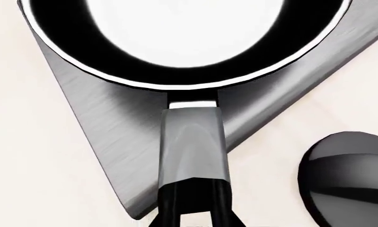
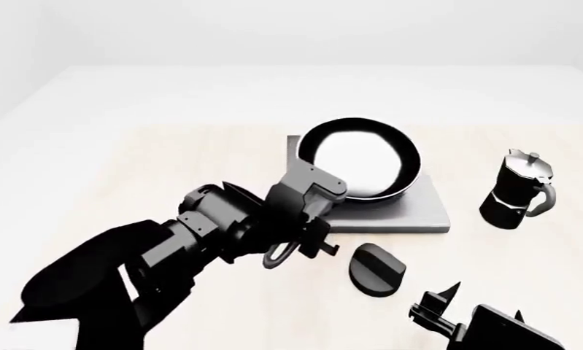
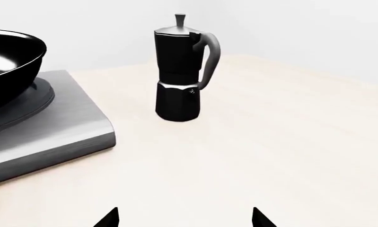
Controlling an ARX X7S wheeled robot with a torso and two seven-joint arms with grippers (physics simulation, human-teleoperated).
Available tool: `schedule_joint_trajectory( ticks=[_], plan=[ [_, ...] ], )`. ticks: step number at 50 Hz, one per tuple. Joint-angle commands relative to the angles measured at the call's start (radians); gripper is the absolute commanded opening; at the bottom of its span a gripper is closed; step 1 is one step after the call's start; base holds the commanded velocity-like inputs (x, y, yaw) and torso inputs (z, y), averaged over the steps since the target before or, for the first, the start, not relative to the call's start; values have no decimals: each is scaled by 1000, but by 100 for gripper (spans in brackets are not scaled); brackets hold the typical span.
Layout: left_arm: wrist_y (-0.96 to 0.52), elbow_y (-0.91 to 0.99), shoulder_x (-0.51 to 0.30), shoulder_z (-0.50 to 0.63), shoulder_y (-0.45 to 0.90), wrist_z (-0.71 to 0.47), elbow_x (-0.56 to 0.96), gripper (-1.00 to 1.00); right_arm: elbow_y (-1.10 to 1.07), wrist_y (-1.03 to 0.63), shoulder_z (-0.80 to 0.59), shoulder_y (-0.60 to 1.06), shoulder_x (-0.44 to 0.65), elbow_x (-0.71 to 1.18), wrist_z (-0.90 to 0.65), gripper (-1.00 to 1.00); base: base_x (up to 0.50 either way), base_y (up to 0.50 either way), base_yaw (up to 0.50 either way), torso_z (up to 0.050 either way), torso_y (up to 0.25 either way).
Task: Turn on the stove and put the frying pan on it.
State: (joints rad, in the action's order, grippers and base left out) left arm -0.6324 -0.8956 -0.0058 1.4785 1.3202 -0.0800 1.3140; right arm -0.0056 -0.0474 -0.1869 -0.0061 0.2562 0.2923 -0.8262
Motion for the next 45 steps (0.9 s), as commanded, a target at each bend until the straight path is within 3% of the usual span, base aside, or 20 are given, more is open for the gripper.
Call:
schedule_joint_trajectory(
  ticks=[1,2,17,33,45],
  plan=[
    [76,-20,6,57,36,-33,37,-100,2,0,-4,2,2,3,-1,100,0,0,0,0,0],
    [82,-16,6,55,38,-15,45,100,1,0,-4,2,2,3,-2,100,0,0,0,0,0],
    [145,45,-19,35,49,-15,55,100,8,-1,-6,8,5,8,-2,100,0,0,0,0,0],
    [190,554,-291,-111,86,-193,172,100,1,0,-10,3,7,9,-8,100,0,0,0,0,0],
    [305,885,-450,-143,4,-454,94,100,-3,2,-13,-1,10,10,-11,100,0,0,0,0,0]
  ],
)
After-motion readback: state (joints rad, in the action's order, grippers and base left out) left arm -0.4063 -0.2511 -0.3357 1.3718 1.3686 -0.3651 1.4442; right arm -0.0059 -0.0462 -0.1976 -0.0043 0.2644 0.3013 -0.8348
